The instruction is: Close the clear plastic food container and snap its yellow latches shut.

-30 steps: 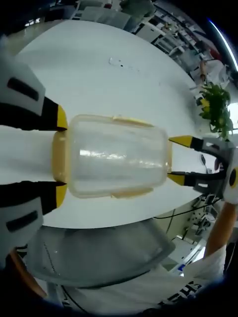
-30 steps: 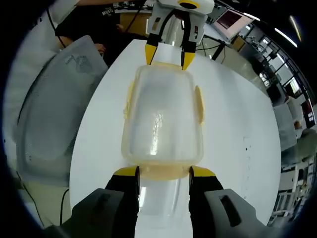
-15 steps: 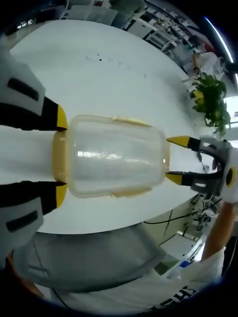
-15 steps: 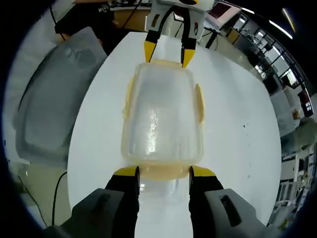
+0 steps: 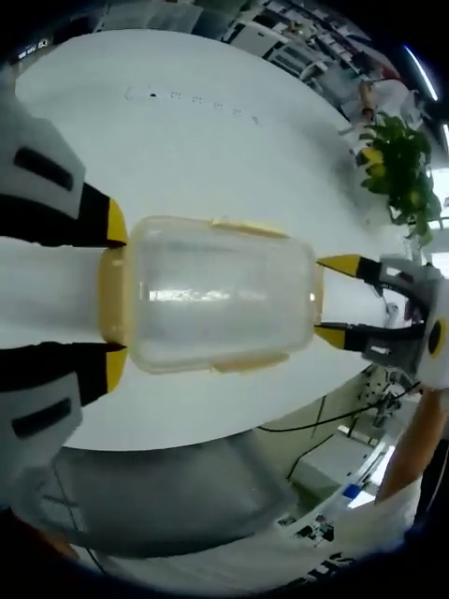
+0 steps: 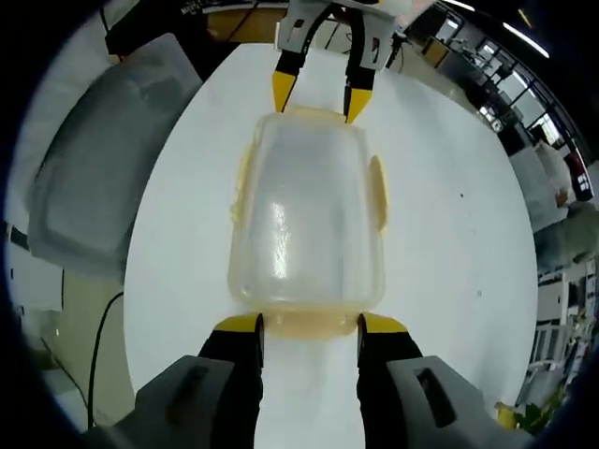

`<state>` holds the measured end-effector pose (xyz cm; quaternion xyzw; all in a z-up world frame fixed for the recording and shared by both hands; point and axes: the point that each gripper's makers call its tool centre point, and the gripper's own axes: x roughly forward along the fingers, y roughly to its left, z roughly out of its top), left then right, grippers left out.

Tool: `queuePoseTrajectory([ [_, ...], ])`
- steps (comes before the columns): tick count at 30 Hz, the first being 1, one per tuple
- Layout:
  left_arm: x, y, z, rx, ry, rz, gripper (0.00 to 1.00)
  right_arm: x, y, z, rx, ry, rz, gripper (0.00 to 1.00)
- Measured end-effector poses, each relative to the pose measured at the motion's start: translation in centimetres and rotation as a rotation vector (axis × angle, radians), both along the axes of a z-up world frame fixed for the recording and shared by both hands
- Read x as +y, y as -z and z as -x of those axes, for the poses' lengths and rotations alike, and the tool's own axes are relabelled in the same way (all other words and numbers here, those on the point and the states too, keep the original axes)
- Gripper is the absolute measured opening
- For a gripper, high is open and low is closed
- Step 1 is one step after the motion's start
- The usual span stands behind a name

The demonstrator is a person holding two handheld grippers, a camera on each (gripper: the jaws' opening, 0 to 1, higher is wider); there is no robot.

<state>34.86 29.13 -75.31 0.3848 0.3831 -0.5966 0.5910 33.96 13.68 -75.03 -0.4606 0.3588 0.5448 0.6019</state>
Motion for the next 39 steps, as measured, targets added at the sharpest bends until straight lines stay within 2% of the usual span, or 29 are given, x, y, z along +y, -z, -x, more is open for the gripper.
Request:
queuePoseTrajectory([
  [9,-1.4,1.0,-0.2,0.026,0.0,-0.004,0.34,-1.7,2.0,-0.4,0.02,0.014,0.039,0.36],
  [20,-1.5,2.4,-0.2,0.021,0.006,-0.038,0.34,-1.8,3.8,-0.1,0.041,0.017,0.055,0.36],
  [25,-1.4,3.0,-0.3,0.009,0.015,-0.061,0.35,-1.7,3.6,-0.1,0.036,0.01,0.051,0.36],
  [39,-2.1,2.8,0.0,-0.001,0.024,-0.033,0.34,-2.5,3.6,-0.2,0.018,0.003,0.08,0.36],
])
